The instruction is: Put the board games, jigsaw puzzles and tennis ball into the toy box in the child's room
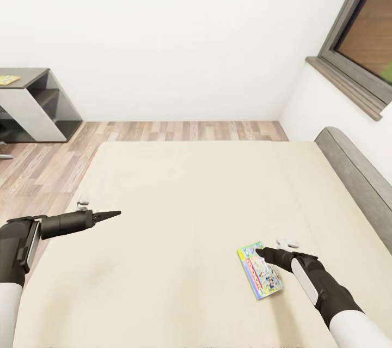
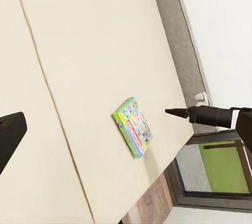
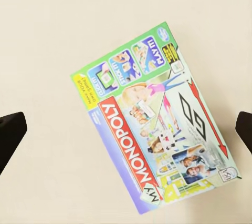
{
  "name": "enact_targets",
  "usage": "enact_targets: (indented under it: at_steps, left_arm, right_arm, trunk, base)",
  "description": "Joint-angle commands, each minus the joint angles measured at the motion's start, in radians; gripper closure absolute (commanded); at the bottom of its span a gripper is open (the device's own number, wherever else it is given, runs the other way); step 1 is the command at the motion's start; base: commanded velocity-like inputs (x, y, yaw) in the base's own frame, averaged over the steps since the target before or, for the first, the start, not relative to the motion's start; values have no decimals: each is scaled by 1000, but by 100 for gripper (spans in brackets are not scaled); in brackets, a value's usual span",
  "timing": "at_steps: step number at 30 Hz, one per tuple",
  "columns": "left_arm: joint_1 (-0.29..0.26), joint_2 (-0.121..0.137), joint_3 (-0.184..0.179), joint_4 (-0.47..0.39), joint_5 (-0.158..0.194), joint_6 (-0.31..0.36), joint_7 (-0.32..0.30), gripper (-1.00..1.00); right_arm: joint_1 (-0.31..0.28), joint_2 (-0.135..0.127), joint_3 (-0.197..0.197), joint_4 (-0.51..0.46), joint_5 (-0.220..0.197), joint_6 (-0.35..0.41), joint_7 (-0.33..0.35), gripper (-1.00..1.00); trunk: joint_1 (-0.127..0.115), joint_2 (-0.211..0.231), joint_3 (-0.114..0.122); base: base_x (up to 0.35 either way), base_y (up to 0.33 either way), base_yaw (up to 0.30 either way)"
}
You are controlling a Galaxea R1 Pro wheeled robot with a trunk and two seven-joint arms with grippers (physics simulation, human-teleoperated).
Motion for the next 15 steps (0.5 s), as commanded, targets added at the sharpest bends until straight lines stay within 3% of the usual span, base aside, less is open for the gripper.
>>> enact_targets:
  at_steps: [1, 15]
  left_arm:
    - [-1, -1, 2, -1, -11, 11, -9, -100]
    - [-1, -1, 3, -1, -11, 11, -10, -100]
  right_arm:
    - [-1, -1, 3, -1, 0, 4, 1, -100]
    - [-1, -1, 2, -1, -2, 4, 1, -100]
  trunk:
    - [0, -2, -3]
    - [0, -2, -26]
  base:
    - [0, 0, 0]
    - [0, 0, 0]
